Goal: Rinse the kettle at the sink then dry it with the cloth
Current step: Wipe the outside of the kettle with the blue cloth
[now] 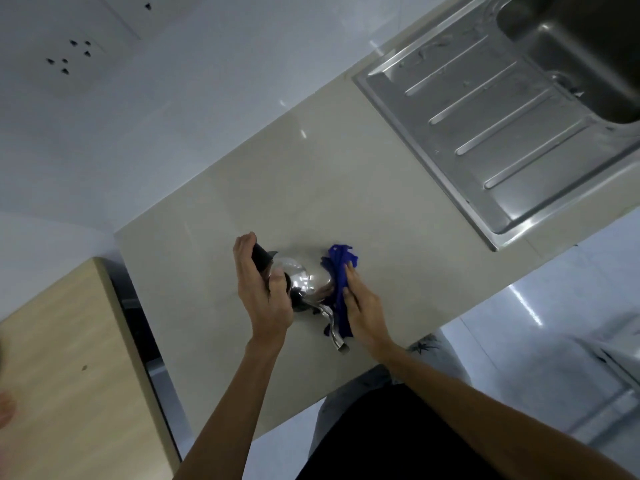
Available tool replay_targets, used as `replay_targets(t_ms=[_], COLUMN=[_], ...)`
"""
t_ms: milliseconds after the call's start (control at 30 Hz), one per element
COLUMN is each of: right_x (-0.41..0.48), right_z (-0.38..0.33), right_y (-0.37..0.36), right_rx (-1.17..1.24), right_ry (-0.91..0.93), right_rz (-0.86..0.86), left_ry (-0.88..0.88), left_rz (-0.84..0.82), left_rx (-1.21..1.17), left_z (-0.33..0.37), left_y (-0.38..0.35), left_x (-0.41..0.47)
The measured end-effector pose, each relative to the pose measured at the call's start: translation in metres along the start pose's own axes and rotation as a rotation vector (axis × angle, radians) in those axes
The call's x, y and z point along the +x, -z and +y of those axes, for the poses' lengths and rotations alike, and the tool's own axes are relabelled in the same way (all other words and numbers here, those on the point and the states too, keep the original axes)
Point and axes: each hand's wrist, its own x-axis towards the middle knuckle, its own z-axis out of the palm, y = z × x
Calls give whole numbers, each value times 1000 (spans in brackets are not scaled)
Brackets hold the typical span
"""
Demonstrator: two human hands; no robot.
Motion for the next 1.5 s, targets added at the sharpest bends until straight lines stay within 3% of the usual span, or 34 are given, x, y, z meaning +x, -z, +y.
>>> replay_targets(t_ms=[100, 200, 267, 367, 433, 533, 567, 700, 800, 900, 1033, 1133, 1200, 1300, 1500], right_x=[63, 120, 131, 105, 68, 41, 51, 94, 68, 54, 92, 114, 117, 109, 89], right_z=[-25, -55, -68, -85, -95, -92, -92, -106, -122, -120, -114, -100, -86, -66, -34], right_y=[5, 2, -2, 1, 3, 0, 1, 8, 8, 18, 33, 44, 57, 70, 71], right_rx=[-62, -140, -93, 142, 228, 90, 52, 101, 149, 22, -117, -105, -39, -16, 355], right_ry=[22, 17, -14, -49, 105, 357, 348, -50, 185, 392, 109, -93, -141, -101, -207], right_rz=[-42, -319, -377, -346, -281, -186, -203, -360, -407, -424, -503, -591, -597, -480, -299], left_ry=[-18, -5, 10, 35, 55, 71, 69, 74, 116, 174, 385, 439, 393, 175, -346], left_rz=[-9, 8, 16, 26, 30, 30, 32, 116, 231, 329, 477, 513, 448, 198, -400], left_rx=[11, 3, 0, -12, -25, -34, -31, -6, -53, -74, -136, -107, 117, 422, 535], left_z=[2, 2, 2, 6, 7, 7, 7, 12, 18, 27, 55, 65, 58, 34, 14], left_y=[-1, -1, -2, -2, -2, -2, -2, -8, -19, -31, -49, -57, -50, -19, 37], left_x=[1, 0, 0, -1, -3, -1, -2, -5, -11, -16, -24, -28, -31, -34, 26])
